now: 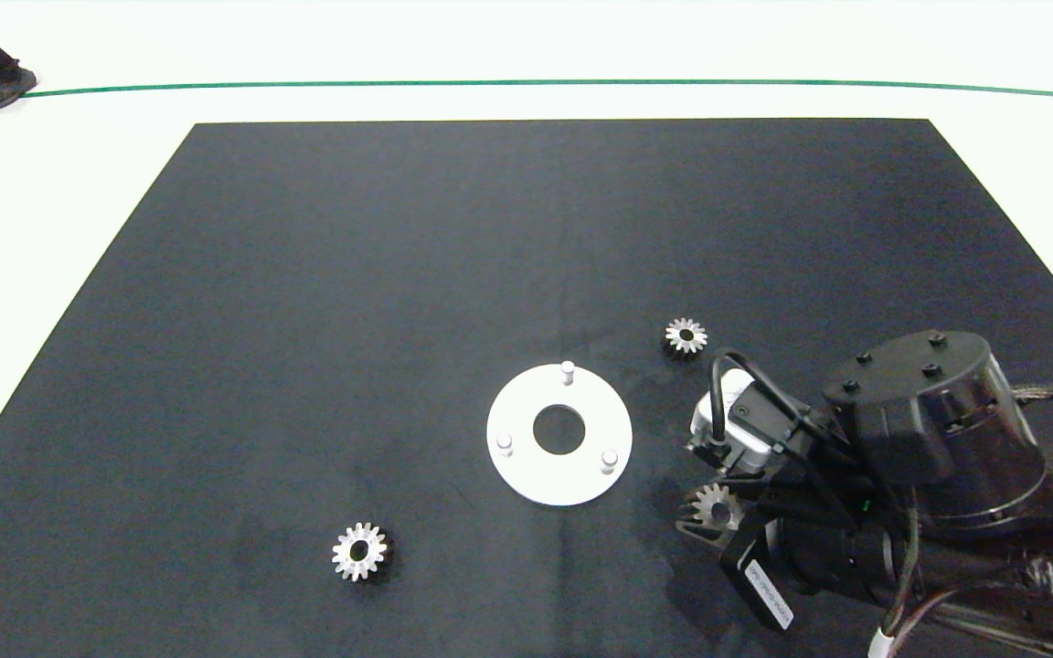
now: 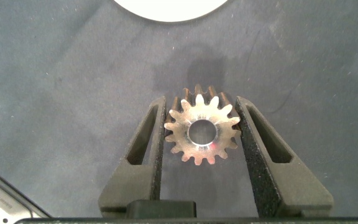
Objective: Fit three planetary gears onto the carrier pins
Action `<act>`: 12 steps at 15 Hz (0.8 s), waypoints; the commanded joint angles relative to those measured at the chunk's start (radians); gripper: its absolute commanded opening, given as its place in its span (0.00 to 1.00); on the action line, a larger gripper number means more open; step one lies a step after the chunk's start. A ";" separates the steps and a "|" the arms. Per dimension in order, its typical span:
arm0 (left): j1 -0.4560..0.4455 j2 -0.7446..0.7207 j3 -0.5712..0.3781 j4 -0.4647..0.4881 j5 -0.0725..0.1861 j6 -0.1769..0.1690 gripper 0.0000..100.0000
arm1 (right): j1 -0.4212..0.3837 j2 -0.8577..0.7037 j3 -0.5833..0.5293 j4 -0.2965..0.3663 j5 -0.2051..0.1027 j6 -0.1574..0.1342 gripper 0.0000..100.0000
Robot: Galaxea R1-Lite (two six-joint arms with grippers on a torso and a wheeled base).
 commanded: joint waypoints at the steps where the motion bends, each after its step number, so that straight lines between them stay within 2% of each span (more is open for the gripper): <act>1: 0.000 0.004 -0.003 0.001 0.000 0.002 1.00 | 0.005 0.043 -0.125 0.073 -0.001 0.001 0.13; 2: 0.000 0.007 0.000 -0.008 0.000 0.000 1.00 | 0.007 0.055 -0.145 0.078 -0.001 0.000 0.13; 4: 0.000 0.014 -0.003 -0.017 0.000 0.000 1.00 | 0.008 0.076 -0.189 0.128 0.001 0.001 0.13; 10: 0.001 0.022 -0.003 -0.031 0.000 0.000 1.00 | 0.041 0.130 -0.283 0.179 -0.001 0.000 0.13; 12: 0.001 0.022 -0.003 -0.042 0.002 0.000 1.00 | 0.042 0.145 -0.326 0.217 -0.002 -0.002 0.13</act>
